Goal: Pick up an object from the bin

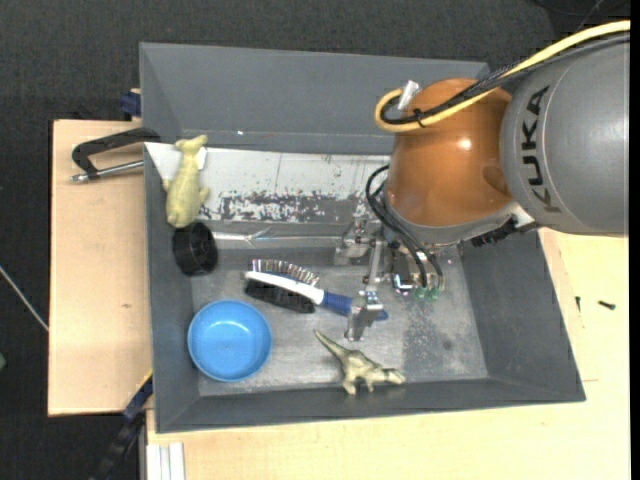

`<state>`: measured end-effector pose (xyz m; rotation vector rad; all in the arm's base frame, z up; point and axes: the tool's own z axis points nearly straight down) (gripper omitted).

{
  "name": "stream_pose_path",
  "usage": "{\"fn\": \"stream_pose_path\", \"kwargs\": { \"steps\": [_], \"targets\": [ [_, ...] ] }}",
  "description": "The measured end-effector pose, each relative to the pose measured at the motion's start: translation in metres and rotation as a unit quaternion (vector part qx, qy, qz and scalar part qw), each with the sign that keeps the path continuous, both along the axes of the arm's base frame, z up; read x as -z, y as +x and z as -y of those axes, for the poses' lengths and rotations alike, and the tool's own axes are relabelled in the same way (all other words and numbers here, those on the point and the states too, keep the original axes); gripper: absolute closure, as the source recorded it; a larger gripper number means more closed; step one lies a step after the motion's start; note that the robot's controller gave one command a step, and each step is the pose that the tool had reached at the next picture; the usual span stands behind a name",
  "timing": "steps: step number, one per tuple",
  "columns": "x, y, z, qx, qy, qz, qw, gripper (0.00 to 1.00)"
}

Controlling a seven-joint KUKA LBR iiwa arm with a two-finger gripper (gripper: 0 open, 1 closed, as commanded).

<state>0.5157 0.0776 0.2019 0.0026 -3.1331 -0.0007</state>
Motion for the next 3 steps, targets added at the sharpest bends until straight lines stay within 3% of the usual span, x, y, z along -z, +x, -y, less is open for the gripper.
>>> {"fn": "stream_pose_path", "kwargs": {
  "steps": [1, 2, 3],
  "targets": [
    [0.124, 0.078, -0.006, -0.014, 0.0, 0.003, 0.9999, 0.0],
    [0.12, 0.079, -0.006, -0.013, 0.001, 0.005, 0.9999, 1.0],
    [-0.007, 0.078, -0.009, -0.044, 0.001, 0.0113, 0.999, 1.0]
  ]
}}
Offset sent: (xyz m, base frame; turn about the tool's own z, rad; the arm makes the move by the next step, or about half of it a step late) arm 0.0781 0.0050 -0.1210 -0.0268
